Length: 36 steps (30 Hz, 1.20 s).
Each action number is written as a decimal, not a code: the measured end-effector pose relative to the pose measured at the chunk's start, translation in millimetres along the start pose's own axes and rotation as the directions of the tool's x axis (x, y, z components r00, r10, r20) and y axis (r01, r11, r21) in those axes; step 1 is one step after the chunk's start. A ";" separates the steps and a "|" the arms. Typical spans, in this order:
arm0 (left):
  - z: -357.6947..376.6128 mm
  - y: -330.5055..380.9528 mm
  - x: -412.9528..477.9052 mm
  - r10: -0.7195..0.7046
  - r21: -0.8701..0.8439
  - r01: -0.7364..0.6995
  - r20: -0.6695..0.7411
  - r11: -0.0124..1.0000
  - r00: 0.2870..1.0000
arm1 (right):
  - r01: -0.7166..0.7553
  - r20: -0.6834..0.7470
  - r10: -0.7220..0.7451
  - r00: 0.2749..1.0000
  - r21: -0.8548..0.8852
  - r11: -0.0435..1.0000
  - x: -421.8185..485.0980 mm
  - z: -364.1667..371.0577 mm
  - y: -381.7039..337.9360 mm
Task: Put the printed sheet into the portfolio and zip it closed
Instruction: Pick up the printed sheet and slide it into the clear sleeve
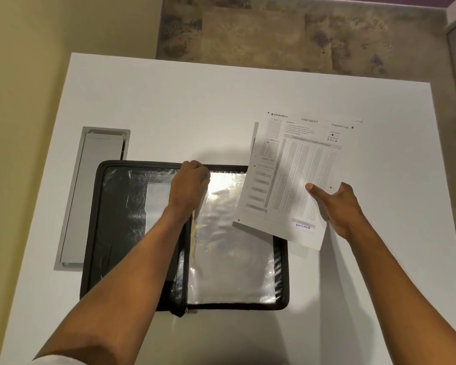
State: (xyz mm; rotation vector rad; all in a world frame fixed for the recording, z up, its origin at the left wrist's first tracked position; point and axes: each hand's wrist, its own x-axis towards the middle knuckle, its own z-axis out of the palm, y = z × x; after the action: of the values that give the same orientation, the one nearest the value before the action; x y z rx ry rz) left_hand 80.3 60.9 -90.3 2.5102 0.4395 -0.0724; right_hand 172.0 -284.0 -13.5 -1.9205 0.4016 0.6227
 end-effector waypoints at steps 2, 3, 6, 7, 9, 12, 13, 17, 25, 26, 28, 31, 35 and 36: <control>-1.4 0.8 2.8 -0.005 -0.024 0.005 0.015 1.000 1.000 | 0.006 0.003 -0.006 1.000 0.001 1.000 1.0 -0.5 -1.2; -1.8 1.0 4.2 -0.006 -0.032 0.006 0.025 0.999 1.000 | 0.004 0.009 -0.004 1.000 0.013 1.000 1.8 0.2 -2.1; -0.8 -0.3 9.4 -0.011 -0.019 0.011 0.045 1.000 0.999 | 0.036 0.015 -0.037 0.999 0.030 0.999 0.7 3.6 -9.9; -0.7 -0.5 10.7 -0.008 -0.006 0.008 0.047 1.000 0.999 | 0.044 0.013 -0.044 0.999 0.033 0.998 1.5 4.0 -11.5; -0.4 -1.0 12.4 0.019 0.016 -0.020 0.042 1.000 0.999 | 0.062 0.011 -0.062 0.998 0.032 0.998 3.2 5.1 -16.1; -1.5 -2.8 12.5 0.063 0.039 -0.065 0.042 0.997 0.997 | 0.079 0.027 -0.080 0.996 0.037 0.996 4.9 6.3 -22.9; -2.3 -2.9 12.0 0.083 0.051 -0.085 0.046 0.995 0.996 | 0.088 0.034 -0.089 0.995 0.038 0.995 5.1 6.5 -25.0; -4.8 -2.2 11.9 0.135 0.096 -0.145 0.106 0.985 0.985 | 0.098 0.038 -0.100 0.994 0.056 0.994 6.8 9.0 -33.6; -5.9 2.3 14.2 0.134 -0.014 -0.135 0.214 0.991 0.968 | 0.149 0.041 -0.150 0.988 0.039 0.988 9.1 13.5 -53.7; -4.8 3.2 15.5 0.129 -0.022 -0.127 0.219 0.992 0.967 | 0.157 0.033 -0.159 0.987 0.032 0.987 9.1 13.8 -58.5; -2.7 7.3 17.4 0.103 -0.055 -0.093 0.220 0.994 0.970 | 0.178 0.013 -0.178 0.984 0.032 0.984 11.8 13.7 -67.7; 1.1 18.2 17.9 0.089 -0.070 -0.075 0.223 0.995 0.971 | 0.207 -0.015 -0.206 0.978 0.046 0.977 15.5 17.3 -85.2; 16.4 33.1 9.0 0.117 -0.045 -0.111 0.170 0.993 0.978 | 0.256 -0.013 -0.255 0.967 0.035 0.966 28.7 25.6 -109.5; 20.6 35.6 4.8 0.117 -0.046 -0.111 0.141 0.993 0.983 | 0.261 -0.005 -0.261 0.965 0.020 0.965 32.9 28.6 -115.5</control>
State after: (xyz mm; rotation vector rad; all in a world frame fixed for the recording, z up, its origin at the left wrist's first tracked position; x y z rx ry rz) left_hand 97.4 23.3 -88.8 2.4676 0.2357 -0.1966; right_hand 253.5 -210.3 42.9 -1.9139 0.1510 0.4410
